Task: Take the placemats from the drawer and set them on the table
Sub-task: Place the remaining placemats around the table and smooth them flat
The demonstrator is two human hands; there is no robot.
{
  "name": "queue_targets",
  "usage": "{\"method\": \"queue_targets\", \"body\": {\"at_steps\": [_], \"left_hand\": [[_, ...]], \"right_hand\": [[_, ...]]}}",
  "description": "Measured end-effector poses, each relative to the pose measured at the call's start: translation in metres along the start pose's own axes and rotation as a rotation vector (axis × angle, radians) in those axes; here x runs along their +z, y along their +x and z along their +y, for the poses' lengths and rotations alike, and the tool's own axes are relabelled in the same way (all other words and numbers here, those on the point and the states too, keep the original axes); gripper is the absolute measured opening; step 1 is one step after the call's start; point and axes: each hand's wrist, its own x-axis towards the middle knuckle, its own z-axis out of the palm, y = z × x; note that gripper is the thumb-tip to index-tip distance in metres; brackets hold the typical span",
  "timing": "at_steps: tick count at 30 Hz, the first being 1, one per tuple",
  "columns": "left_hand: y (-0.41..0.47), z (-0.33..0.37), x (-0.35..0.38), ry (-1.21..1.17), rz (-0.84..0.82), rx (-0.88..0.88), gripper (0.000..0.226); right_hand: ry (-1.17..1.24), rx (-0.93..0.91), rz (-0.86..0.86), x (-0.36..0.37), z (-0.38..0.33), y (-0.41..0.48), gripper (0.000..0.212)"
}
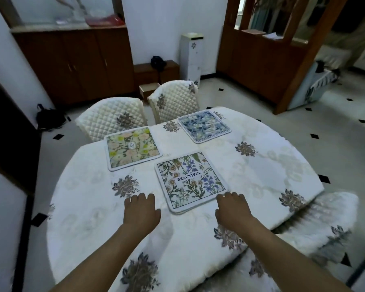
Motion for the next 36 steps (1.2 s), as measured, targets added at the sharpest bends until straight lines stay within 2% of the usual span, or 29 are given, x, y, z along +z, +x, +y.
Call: {"method": "queue_targets", "body": {"at_steps": [5, 13, 19, 23, 26, 31, 34, 36], "left_hand": [[0.041, 0.02, 0.01, -0.011, -0.018, -0.04, 0.042], [0.112, 0.064, 0.044, -0.052, -0.019, -0.262, 0.04], [0.16, 0.094, 0.084, -0.067, -0.053, -0.425, 0.037], [0.176, 0.1, 0.105, -0.06, -0.105, -0.519, 0.033], [0.183, 0.098, 0.119, -0.109, -0.148, -0.555, 0.037], [0.192, 0.096, 0.129, -0.32, -0.147, -0.605, 0.04], [0.195, 0.097, 0.125, -0.398, -0.103, -0.658, 0.041], [0.195, 0.098, 0.12, -0.444, -0.049, -0.676, 0.034]], "right_hand": [[-0.007, -0.026, -0.082, 0.019, 0.033, 0.046, 0.029], [0.044, -0.124, -0.106, 0.068, 0.079, 0.156, 0.032], [0.162, -0.109, -0.153, 0.106, 0.104, 0.226, 0.035], [0.371, -0.028, -0.186, 0.122, 0.107, 0.251, 0.036], [0.513, 0.028, -0.185, 0.128, 0.105, 0.264, 0.045], [0.649, 0.158, -0.224, 0.129, 0.1, 0.273, 0.057], [0.85, 0.278, -0.269, 0.123, 0.102, 0.277, 0.047], [0.996, 0.344, -0.319, 0.118, 0.104, 0.282, 0.037]]}}
